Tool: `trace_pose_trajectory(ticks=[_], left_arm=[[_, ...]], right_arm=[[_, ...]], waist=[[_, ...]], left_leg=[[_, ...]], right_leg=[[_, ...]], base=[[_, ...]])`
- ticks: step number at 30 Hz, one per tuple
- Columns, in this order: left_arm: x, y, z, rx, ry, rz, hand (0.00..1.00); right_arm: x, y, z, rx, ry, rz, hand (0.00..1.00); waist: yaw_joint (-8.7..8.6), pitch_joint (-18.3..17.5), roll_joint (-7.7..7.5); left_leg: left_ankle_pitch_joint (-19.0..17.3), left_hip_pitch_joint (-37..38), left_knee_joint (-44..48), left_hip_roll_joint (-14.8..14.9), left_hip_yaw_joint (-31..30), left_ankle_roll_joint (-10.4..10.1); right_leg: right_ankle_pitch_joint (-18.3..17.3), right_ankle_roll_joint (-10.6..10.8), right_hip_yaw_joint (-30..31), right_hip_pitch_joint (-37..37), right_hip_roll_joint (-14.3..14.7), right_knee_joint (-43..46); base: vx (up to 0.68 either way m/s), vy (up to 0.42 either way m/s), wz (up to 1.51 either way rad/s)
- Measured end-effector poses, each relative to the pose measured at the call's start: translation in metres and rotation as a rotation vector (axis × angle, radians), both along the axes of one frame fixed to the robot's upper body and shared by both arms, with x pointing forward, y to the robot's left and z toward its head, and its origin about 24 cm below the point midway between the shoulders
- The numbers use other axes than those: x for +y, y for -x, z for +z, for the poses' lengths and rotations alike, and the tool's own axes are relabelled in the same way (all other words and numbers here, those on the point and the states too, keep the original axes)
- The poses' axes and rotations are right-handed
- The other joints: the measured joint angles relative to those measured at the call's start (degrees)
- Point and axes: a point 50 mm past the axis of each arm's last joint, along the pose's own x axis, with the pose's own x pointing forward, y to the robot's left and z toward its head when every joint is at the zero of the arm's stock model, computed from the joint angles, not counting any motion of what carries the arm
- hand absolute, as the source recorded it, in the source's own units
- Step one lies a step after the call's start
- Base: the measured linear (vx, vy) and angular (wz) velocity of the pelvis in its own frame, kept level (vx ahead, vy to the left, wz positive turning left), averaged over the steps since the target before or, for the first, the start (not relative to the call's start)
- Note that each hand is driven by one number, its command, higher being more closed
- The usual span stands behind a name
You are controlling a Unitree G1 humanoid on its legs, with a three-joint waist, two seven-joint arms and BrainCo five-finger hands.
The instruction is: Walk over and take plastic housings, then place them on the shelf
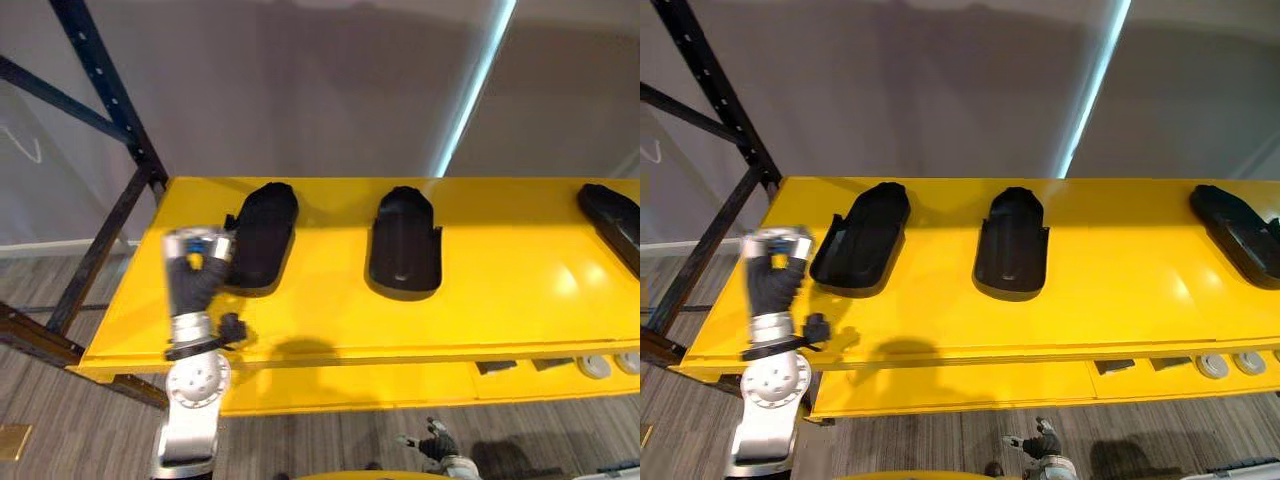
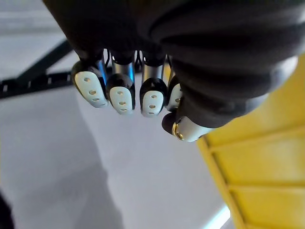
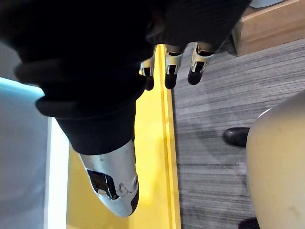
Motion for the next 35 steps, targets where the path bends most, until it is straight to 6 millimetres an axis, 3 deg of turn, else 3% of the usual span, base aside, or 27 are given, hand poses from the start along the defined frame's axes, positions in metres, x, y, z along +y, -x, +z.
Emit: trace_pose_trajectory(ticks=[3,5,8,11,13,14,15,19,23,29,35], left_arm=[[0.036,0.021,-0.007,0.001,0.066,0.217,1.00],[0.062,0.047,-0.020,0.043,0.106,0.398,1.00],[0.079,0.070,-0.040,0.154,0.150,0.515,1.00],[0.086,0.077,-0.068,0.308,0.200,0.534,1.00],[0.088,0.083,-0.108,0.502,0.300,0.526,1.00],[0.087,0.084,-0.118,0.550,0.323,0.522,1.00],[0.083,0.088,-0.139,0.645,0.378,0.508,0.00],[0.055,0.098,-0.203,0.948,0.519,0.377,0.00],[0.028,0.097,-0.234,1.093,0.586,0.264,0.00],[0.006,0.099,-0.258,1.228,0.604,0.183,0.00],[-0.005,0.097,-0.267,1.289,0.581,0.128,0.00]], right_arm=[[-0.002,0.003,-0.001,0.013,-0.001,-0.015,0.00],[-0.001,0.006,-0.002,0.019,-0.009,-0.049,0.00],[-0.001,0.009,-0.002,0.017,-0.014,-0.075,0.00],[0.001,0.006,0.001,-0.011,-0.017,-0.077,0.00],[0.007,-0.002,0.005,-0.046,-0.032,-0.064,0.00],[0.009,-0.003,0.006,-0.050,-0.035,-0.058,0.00],[0.012,-0.005,0.006,-0.051,-0.041,-0.034,0.00],[0.012,-0.006,0.008,-0.059,-0.043,-0.020,0.00],[0.012,-0.002,0.008,-0.052,-0.041,-0.027,0.00],[0.007,0.000,0.008,-0.053,-0.017,-0.062,0.00],[0.001,0.000,0.008,-0.050,0.004,-0.097,0.00]], waist=[[1.22,0.1,-0.31],[2.19,0.2,-0.61],[3.07,0.3,-0.78],[4.04,0.3,-0.79],[4.15,0.2,-0.86],[4.15,0.3,-0.82],[4.15,0.4,-0.97],[4.10,0.5,-1.40],[4.05,0.5,-1.50],[3.91,0.1,-0.47],[3.91,0.0,0.00]], left_leg=[[0.0,0.0,0.0,0.0,-1.2,0.0],[0.0,-0.1,-0.2,0.0,-2.2,0.0],[0.0,0.0,-0.2,-0.1,-3.3,0.1],[-0.1,0.2,-0.1,-0.1,-3.3,0.1],[-0.3,0.2,0.2,-0.1,-2.9,0.1],[-0.5,0.1,0.4,-0.1,-2.9,0.0],[-1.1,0.0,1.3,0.0,-2.7,0.4],[-1.5,0.8,2.6,0.0,-1.5,0.4],[-1.5,1.0,2.5,0.0,-0.9,0.4],[-1.5,1.4,1.8,-0.2,0.5,0.4],[-1.5,2.1,1.1,-0.1,1.5,0.4]], right_leg=[[-1.2,-0.1,-1.0,0.0,-0.1,1.4],[-1.3,0.0,-2.2,0.4,-0.2,1.5],[-1.8,0.5,-3.7,1.3,-0.8,1.6],[-1.8,0.5,-3.9,1.5,-1.0,1.8],[-1.9,0.5,-4.0,1.5,-1.0,1.9],[-1.9,0.4,-4.0,1.5,-1.0,1.9],[-2.0,0.2,-3.9,1.5,-1.1,2.2],[-3.4,0.4,-3.7,1.7,-1.4,3.7],[-4.1,0.2,-3.4,0.8,-1.5,4.7],[-4.1,0.2,-2.0,-0.1,-1.4,4.7],[-4.0,0.2,-0.8,-0.1,-1.1,4.3]], base=[[-0.01,-0.027,0.27],[0.01,-0.023,0.24],[0.01,-0.010,0.25],[0.00,0.005,0.09],[0.00,0.000,0.00],[-0.02,-0.013,-0.04],[-0.02,-0.016,-0.08],[-0.01,-0.017,-0.10],[-0.02,-0.013,-0.08],[0.01,-0.006,-0.13],[0.04,-0.013,-0.09]])
